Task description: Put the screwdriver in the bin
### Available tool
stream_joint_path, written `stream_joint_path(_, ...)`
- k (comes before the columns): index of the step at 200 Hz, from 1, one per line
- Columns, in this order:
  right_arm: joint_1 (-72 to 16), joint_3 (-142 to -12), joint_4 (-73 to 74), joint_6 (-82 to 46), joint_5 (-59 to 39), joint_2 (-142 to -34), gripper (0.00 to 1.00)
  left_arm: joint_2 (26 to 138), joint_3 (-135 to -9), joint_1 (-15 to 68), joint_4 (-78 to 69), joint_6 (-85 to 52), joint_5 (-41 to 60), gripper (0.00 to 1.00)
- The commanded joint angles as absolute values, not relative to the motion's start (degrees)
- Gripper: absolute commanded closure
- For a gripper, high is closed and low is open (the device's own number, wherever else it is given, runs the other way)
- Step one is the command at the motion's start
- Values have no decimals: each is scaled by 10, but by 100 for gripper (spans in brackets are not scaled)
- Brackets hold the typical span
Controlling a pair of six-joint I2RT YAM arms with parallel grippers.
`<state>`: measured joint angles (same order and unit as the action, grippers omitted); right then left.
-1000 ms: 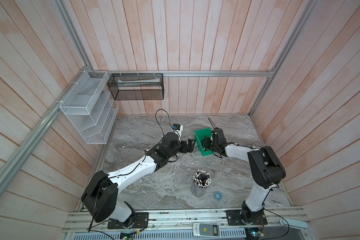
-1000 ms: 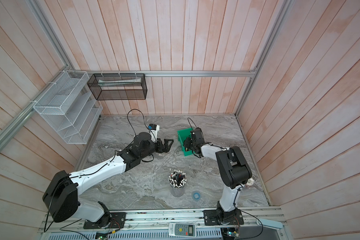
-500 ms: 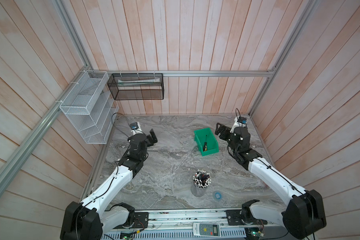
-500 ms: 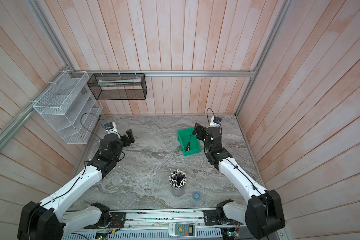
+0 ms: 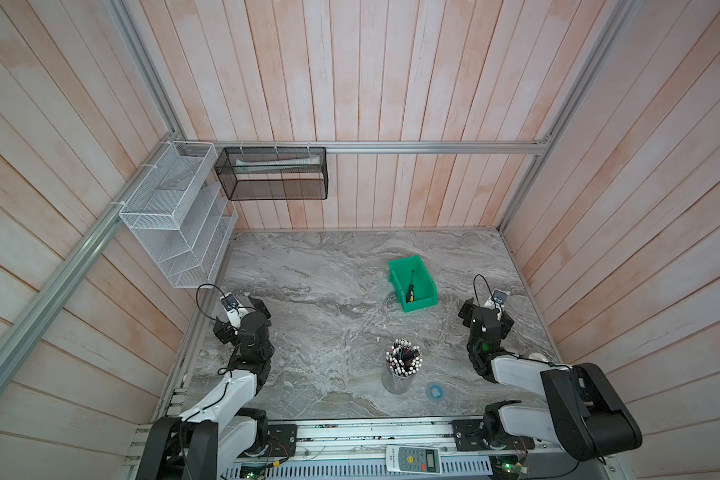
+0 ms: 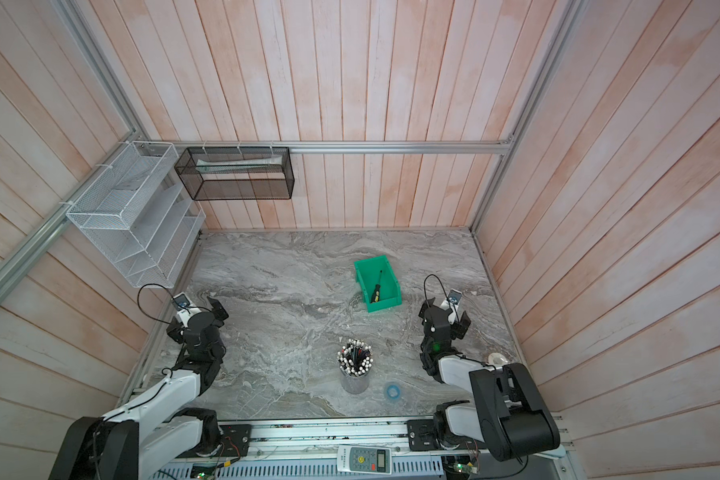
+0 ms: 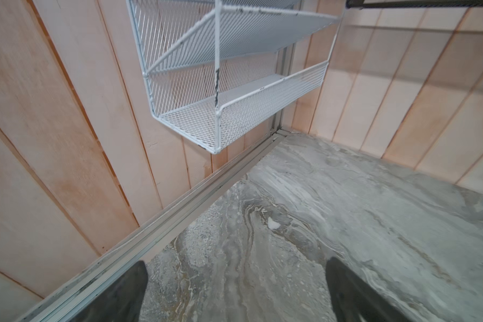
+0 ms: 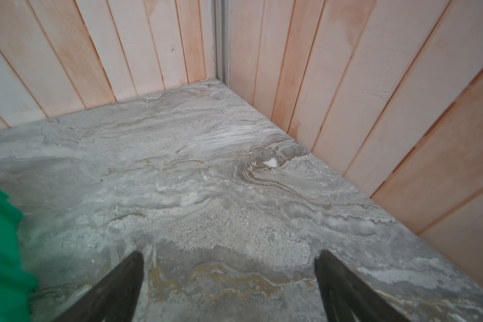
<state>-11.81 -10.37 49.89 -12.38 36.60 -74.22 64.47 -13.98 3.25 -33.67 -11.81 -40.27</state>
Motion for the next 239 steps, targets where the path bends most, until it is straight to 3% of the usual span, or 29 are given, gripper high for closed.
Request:
stream_joint_path(1, -123, -84, 675, -53, 335, -747, 2, 692, -158, 10, -372, -123, -335, 0)
stream_joint_path(45, -124, -72, 759, 8, 315, -782, 2, 757, -163, 1, -488, -94, -275, 0)
stream_joint_path(74, -124, -50, 902, 36, 310, -865, 2, 778, -161, 1, -532, -84, -215, 0)
stream_joint_path(90, -123, -52, 870, 23, 296, -852, 2, 841, -128, -16, -679, -77, -155, 0)
stream_joint_path(102, -103, -37, 907, 16, 252, -865, 2, 823, -156, -16, -586, -75, -122, 0)
stream_joint_path(113, -99, -45, 955, 33, 244, -916, 2, 841, -143, -15, -644, -67, -121, 0)
stream_joint_path(128, -84, -92, 802, -4, 228, -882, 2, 840, -148, -14, -619, -58, -86, 0)
stream_joint_path(141, -65, -108, 790, -13, 209, -890, 2, 904, -147, -2, -711, -31, -105, 0)
stream_joint_path(146, -63, -115, 759, -23, 208, -882, 2, 900, -152, 3, -685, -26, -105, 0)
stream_joint_path(154, -61, -111, 787, -15, 206, -891, 2, 874, -168, 2, -614, -35, -95, 0)
stream_joint_path(166, -61, -114, 768, -21, 204, -885, 2, 897, -153, 2, -684, -27, -101, 0)
stream_joint_path(179, -60, -111, 784, -17, 204, -891, 2, 879, -163, 2, -631, -32, -95, 0)
stream_joint_path(239, -52, -117, 765, -23, 184, -887, 2, 882, -160, 3, -645, -31, -98, 0)
